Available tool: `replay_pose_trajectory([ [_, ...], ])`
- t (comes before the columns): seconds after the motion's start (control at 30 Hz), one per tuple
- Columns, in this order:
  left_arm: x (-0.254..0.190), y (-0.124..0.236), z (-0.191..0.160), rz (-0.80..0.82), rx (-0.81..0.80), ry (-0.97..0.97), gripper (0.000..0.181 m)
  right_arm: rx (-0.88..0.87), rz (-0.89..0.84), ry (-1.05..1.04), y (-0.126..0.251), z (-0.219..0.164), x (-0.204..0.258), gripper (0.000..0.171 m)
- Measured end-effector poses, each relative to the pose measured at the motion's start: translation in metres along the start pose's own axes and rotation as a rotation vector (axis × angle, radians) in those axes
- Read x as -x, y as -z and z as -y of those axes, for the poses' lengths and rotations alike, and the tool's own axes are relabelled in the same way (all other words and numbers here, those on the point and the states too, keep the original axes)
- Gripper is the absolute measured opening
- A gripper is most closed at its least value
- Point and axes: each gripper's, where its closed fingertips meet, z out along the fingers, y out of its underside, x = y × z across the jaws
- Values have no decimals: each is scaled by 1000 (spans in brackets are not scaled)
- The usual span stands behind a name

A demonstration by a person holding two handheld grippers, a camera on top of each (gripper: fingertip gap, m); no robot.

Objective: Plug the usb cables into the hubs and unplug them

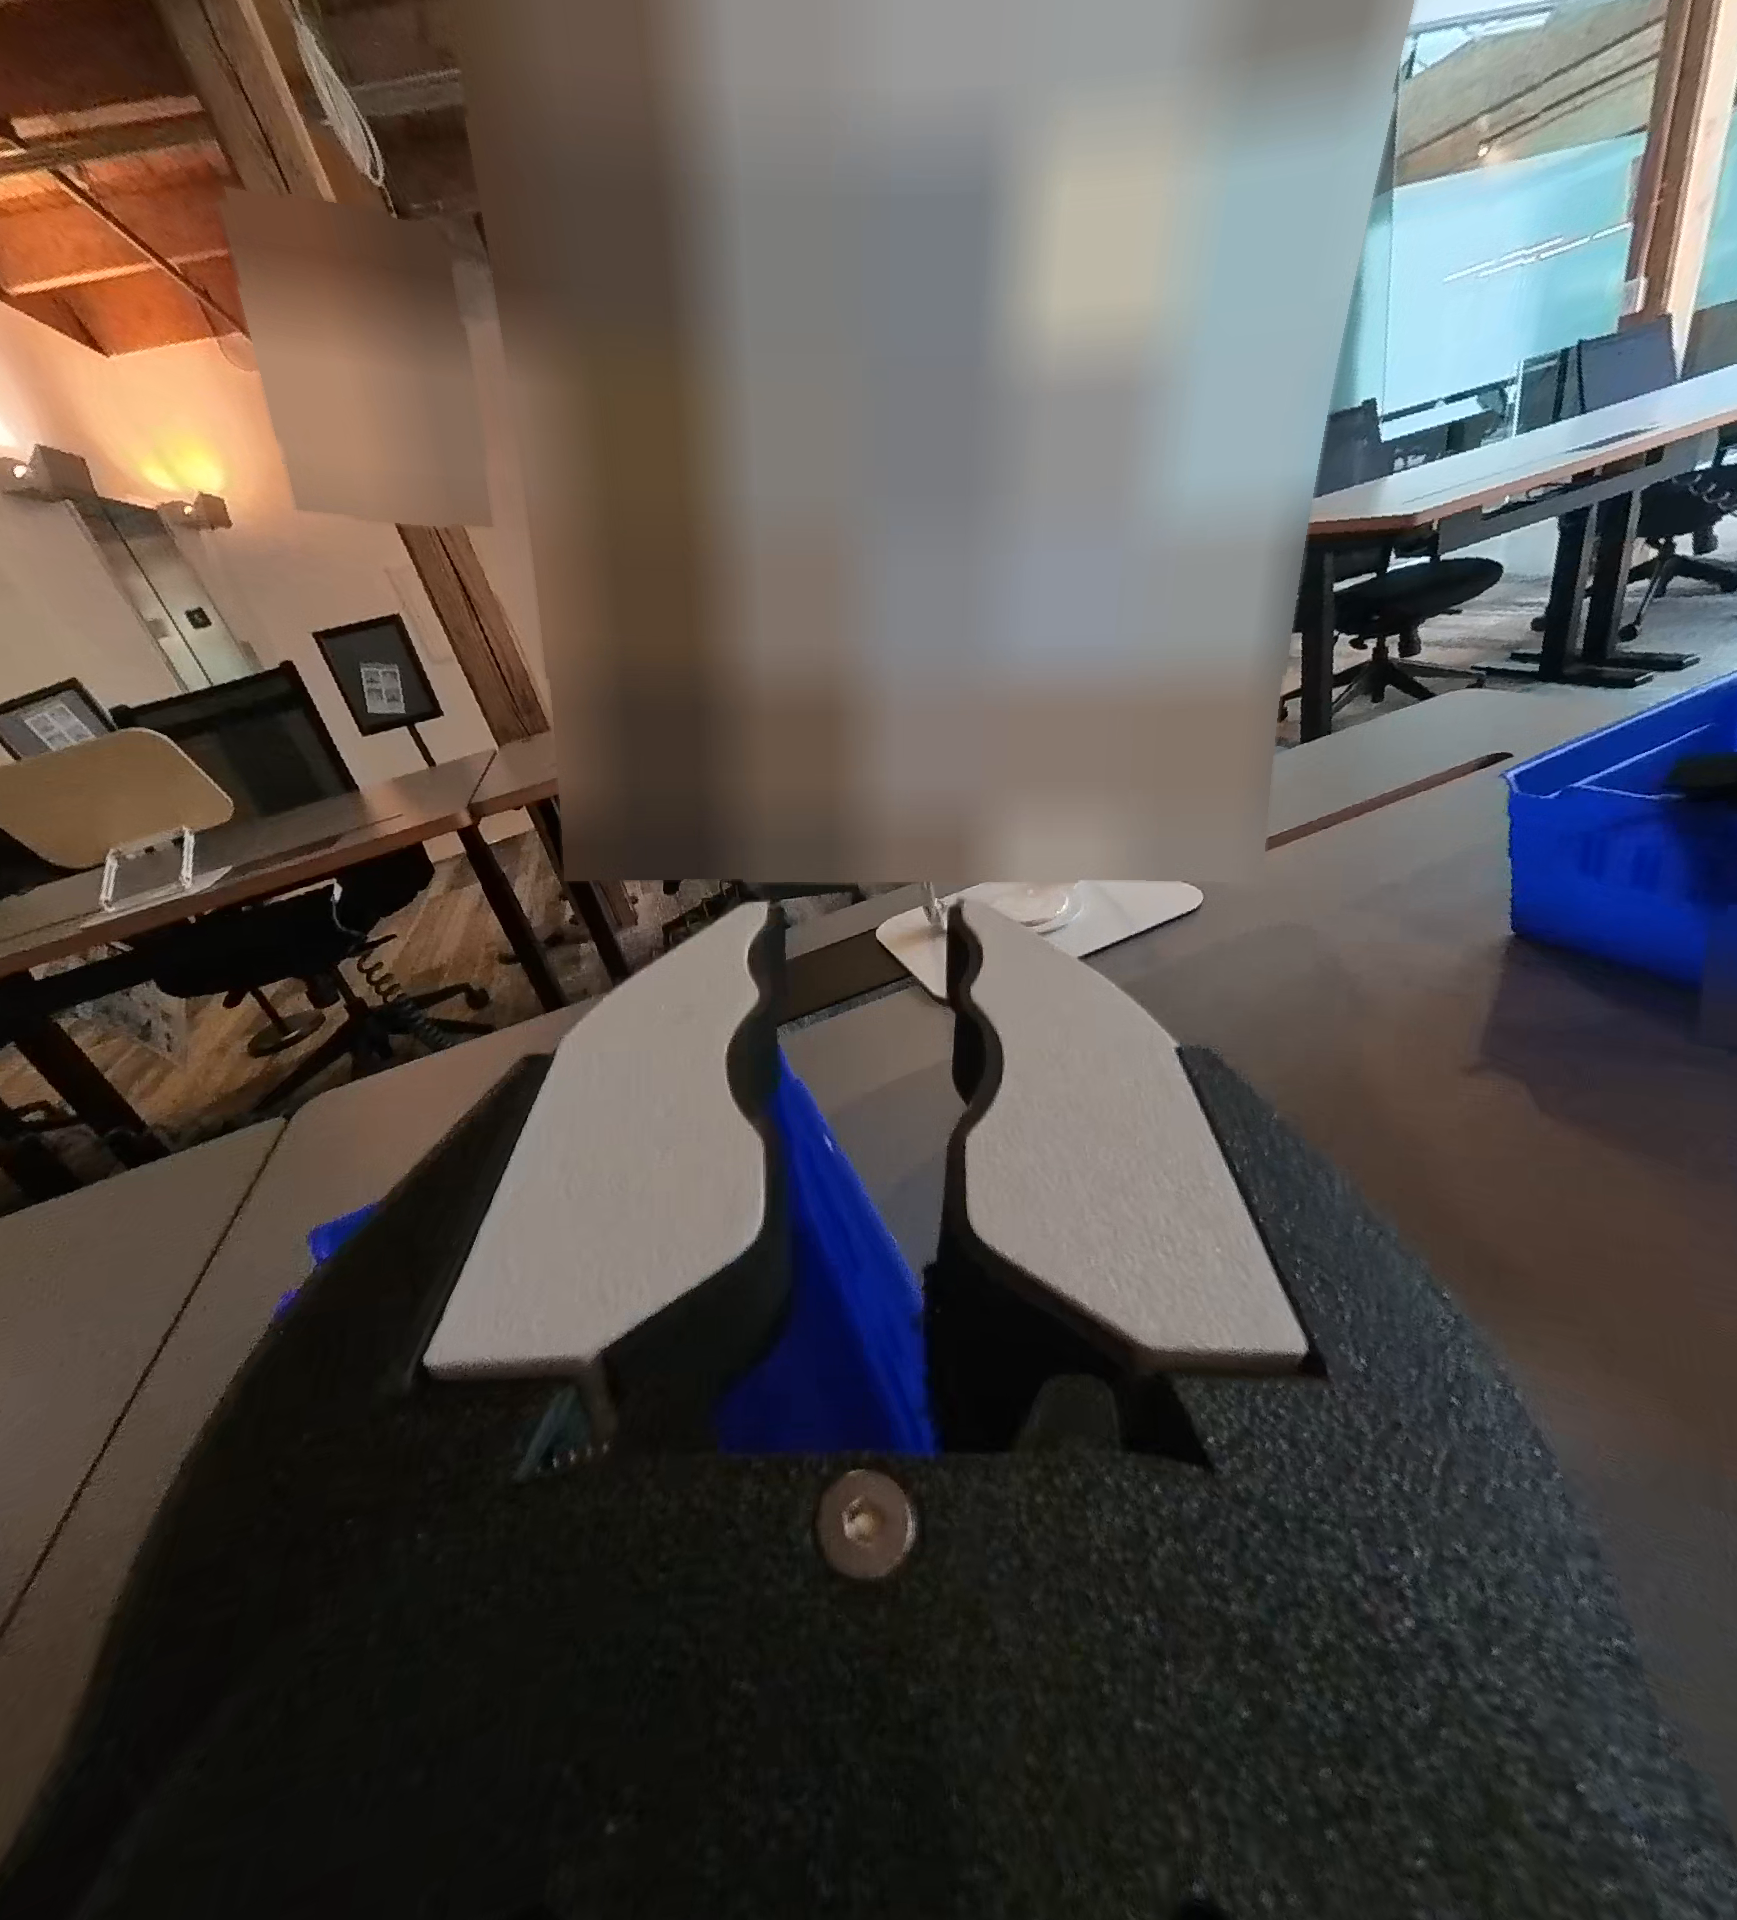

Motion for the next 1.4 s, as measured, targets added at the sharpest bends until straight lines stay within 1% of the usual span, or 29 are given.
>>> replay_pose_trajectory([
  [0.13, 4, -7, -13, 11, 30, 0, 30, 84, -138, 22, 13, -18, -37, 85],
  [0.33, 11, -13, -34, 50, 117, -44, 30, 311, -287, 148, 21, -56, -68, 89],
  [0.47, 16, -16, -44, 72, 153, -70, 30, 452, -354, 162, 26, -82, -84, 89],
  [0.53, 18, -17, -54, 75, 196, -70, 30, 494, -368, 156, 28, -91, -89, 89],
  [0.6, 20, -17, -59, 77, 226, -78, 31, 503, -370, 155, 29, -94, -91, 89],
  [0.73, 18, -17, -57, 60, 216, -67, 31, 493, -368, 151, 28, -93, -91, 89],
  [0.97, 14, -16, -42, 58, 146, -47, 31, 471, -382, 144, 26, -91, -93, 88],
  [1.17, 4, -17, -32, 2, 91, 0, 30, 431, -370, 141, 20, -87, -90, 86],
  [1.4, 5, -19, -40, 11, 131, -26, 31, 471, -356, 149, 20, -96, -90, 86],
])
